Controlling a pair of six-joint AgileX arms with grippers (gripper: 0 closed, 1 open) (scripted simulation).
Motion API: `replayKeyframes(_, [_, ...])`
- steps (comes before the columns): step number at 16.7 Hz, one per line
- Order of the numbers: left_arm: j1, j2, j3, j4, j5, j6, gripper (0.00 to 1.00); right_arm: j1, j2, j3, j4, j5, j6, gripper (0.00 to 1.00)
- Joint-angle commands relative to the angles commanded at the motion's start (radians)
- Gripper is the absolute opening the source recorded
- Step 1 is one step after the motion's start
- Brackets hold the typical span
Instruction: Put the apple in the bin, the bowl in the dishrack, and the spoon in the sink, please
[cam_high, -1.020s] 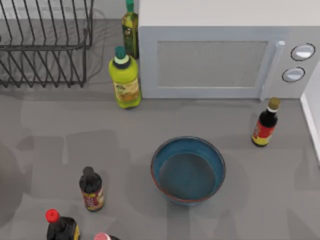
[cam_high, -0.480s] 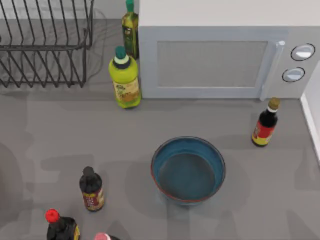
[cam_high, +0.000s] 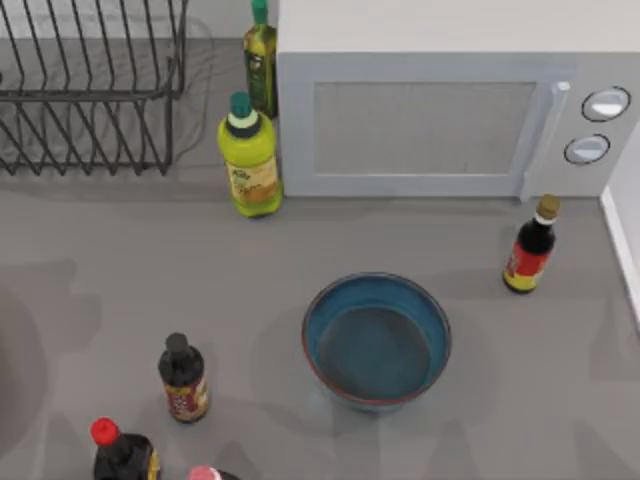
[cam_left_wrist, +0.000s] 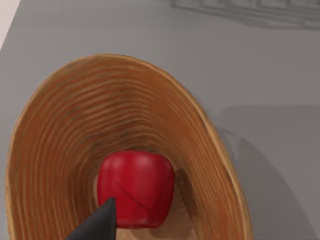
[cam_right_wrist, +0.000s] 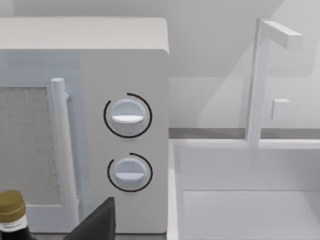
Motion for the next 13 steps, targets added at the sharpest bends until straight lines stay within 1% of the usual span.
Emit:
replayKeyframes(4, [-0.036,-0.372,-0.259,0.238,0.060,-0.039,1.00,0.000,0.000,0.000,0.000,0.000,0.000,1.00])
replayKeyframes(7, [-0.057,-0.581,-0.414,0.388,0.096,-0.064,1.00,0.000,0.000,0.000,0.000,0.000,0.000,1.00])
replayKeyframes(10, [-0.070,-0.698,-0.512,0.487,0.118,-0.082,1.00,0.000,0.000,0.000,0.000,0.000,0.000,1.00])
replayKeyframes(13, [-0.073,-0.723,-0.534,0.510,0.123,-0.086,1.00,0.000,0.000,0.000,0.000,0.000,0.000,1.00])
